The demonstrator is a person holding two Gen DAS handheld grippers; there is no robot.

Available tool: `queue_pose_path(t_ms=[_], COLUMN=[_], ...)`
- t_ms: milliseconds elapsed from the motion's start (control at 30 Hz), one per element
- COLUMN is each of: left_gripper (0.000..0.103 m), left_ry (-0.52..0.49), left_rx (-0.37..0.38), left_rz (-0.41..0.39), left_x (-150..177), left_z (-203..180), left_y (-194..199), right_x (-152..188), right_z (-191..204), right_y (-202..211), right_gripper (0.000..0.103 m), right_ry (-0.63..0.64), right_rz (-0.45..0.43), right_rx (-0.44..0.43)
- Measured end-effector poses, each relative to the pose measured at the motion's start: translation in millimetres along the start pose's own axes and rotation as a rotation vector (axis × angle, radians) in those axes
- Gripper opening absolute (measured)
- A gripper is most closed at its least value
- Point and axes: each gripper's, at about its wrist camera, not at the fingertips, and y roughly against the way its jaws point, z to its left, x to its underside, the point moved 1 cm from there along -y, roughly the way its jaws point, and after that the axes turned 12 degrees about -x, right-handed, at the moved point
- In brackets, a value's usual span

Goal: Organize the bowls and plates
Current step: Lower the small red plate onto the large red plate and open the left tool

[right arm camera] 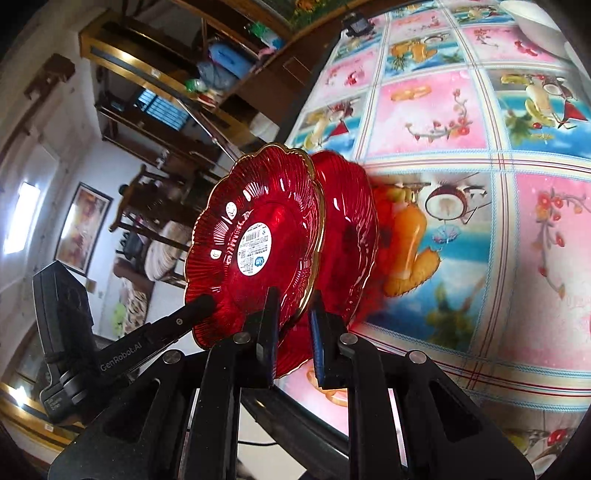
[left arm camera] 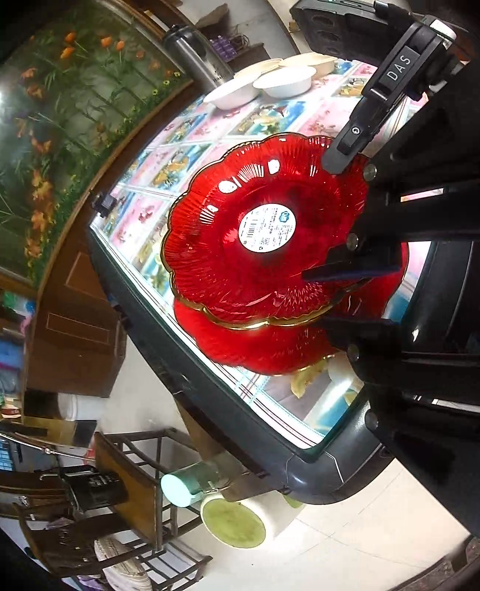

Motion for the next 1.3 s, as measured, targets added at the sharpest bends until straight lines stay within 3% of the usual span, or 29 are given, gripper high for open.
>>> queue_pose_path(t_ms=[267, 667, 933, 1100, 1300], left_gripper=[0.017, 0.025, 0.027, 0.051, 0.052], left_ry=[0.022, 0.020, 0.014, -0.015, -0.011], left_rx=[0.019, 0.047, 0.015, -0.072, -0.075], left_rz=[0.075, 0.097, 0.071, 0.006, -0.051], left_x=[2, 0, -3, -4, -2], left_z=[15, 22, 24, 27, 25], left_y=[-11, -9, 0, 12, 20], right_x=[-1, -9, -17, -20, -24], right_z=[2, 6, 8, 12, 7], right_y=[-15, -21, -11, -1, 13], right_gripper=[0.018, 0.022, 0.031, 0.031, 0.031], right_ry=[-0.008, 0.009, 0.023, 0.049, 0.046], right_rz=[0.048, 0.085, 0.030, -0.013, -0.068], right_rx=[0.034, 0.078, 0.094, 0.094, 0.057])
